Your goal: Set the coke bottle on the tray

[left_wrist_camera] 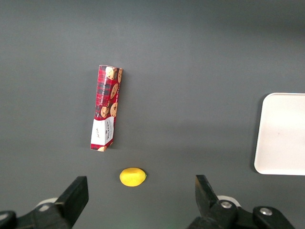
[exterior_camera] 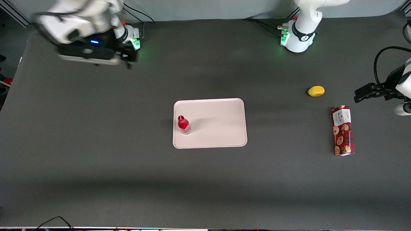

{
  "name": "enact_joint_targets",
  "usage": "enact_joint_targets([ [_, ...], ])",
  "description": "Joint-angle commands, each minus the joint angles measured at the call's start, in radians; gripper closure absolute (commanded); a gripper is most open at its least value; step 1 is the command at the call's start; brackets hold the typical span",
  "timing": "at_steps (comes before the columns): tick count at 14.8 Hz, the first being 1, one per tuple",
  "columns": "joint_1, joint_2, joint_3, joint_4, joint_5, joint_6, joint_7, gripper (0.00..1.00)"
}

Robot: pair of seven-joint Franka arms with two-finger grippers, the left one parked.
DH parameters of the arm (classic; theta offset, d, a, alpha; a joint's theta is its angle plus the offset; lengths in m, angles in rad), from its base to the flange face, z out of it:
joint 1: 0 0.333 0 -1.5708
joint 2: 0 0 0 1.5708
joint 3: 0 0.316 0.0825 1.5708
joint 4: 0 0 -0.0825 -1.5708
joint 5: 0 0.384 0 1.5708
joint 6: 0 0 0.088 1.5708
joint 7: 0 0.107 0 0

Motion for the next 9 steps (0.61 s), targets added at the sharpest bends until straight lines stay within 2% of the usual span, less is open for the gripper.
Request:
enact_joint_targets([
  [1, 0.006, -0.105, -0.25, -0.05, 0.125, -0.03, -0.284, 0.0],
  [4, 0.006, -0.135, -0.39, -0.139, 0.127, 0.004, -0.447, 0.0],
  [6, 0.003, -0.151, -0.434, -0.229, 0.13, 0.085, -0.489, 0.0],
  [9, 0.004, -0.242, -0.491, -0.441, 0.191, 0.256, -0.529, 0.0],
])
